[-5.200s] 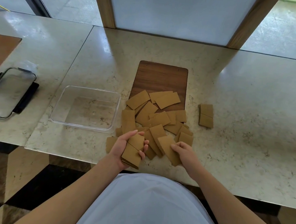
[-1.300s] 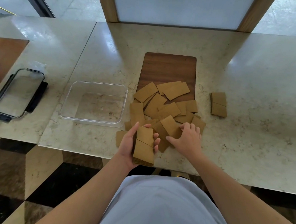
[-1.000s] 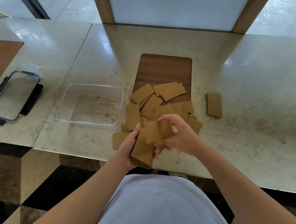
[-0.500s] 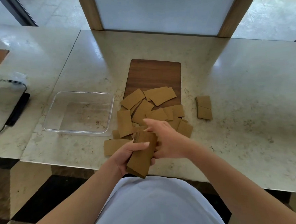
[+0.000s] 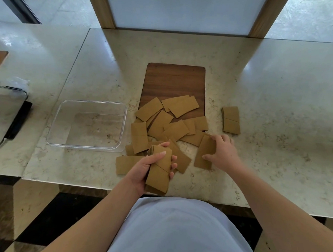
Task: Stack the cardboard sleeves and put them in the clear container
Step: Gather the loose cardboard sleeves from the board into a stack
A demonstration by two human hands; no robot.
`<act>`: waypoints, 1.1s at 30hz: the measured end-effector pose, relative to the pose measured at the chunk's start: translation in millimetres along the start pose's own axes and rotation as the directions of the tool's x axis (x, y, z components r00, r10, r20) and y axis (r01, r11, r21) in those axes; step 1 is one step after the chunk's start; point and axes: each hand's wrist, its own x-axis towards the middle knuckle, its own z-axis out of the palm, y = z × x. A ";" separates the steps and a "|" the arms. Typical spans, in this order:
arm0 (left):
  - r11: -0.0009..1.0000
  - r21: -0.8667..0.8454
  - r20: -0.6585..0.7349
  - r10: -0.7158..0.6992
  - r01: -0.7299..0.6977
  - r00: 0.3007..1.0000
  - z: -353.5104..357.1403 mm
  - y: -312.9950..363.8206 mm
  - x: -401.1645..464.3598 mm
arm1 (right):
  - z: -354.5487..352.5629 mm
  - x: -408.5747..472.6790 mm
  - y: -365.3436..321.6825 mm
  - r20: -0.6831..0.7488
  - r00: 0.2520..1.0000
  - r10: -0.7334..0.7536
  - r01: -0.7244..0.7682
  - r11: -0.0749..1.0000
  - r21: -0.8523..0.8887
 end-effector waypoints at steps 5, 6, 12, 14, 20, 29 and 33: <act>0.999 0.035 -0.061 -0.029 0.031 0.998 3.2 -0.1 -0.1 | 3.3 3.5 -4.9 -0.088 0.994 0.061 -0.067 0.996 -0.063; 0.999 0.032 -0.077 -0.030 0.032 0.997 2.9 0.2 0.4 | 1.5 4.1 -4.7 -0.081 0.994 0.071 -0.074 0.997 -0.033; 1.000 -0.024 -0.257 -0.010 0.003 0.966 2.7 -0.2 6.1 | -26.0 -7.4 -14.1 0.072 0.976 0.206 -0.210 0.805 0.554; 0.999 -0.030 -0.292 0.029 -0.040 0.956 3.4 -1.4 9.6 | -31.9 -22.4 -31.6 0.174 0.951 0.254 -0.294 0.577 0.762; 0.991 -0.003 -0.238 0.131 -0.135 0.962 10.6 -2.7 12.9 | -16.9 -76.2 -96.2 0.503 0.864 0.009 -0.501 0.115 0.858; 0.971 -0.066 -0.286 0.201 -0.229 0.937 1.1 9.8 8.1 | 13.3 -65.2 -100.1 0.478 0.878 -0.013 -0.257 0.830 0.495; 0.962 -0.153 -0.253 0.182 -0.225 0.950 -3.5 10.0 2.9 | 40.4 -39.3 -78.4 0.039 0.999 -0.028 0.024 0.993 0.114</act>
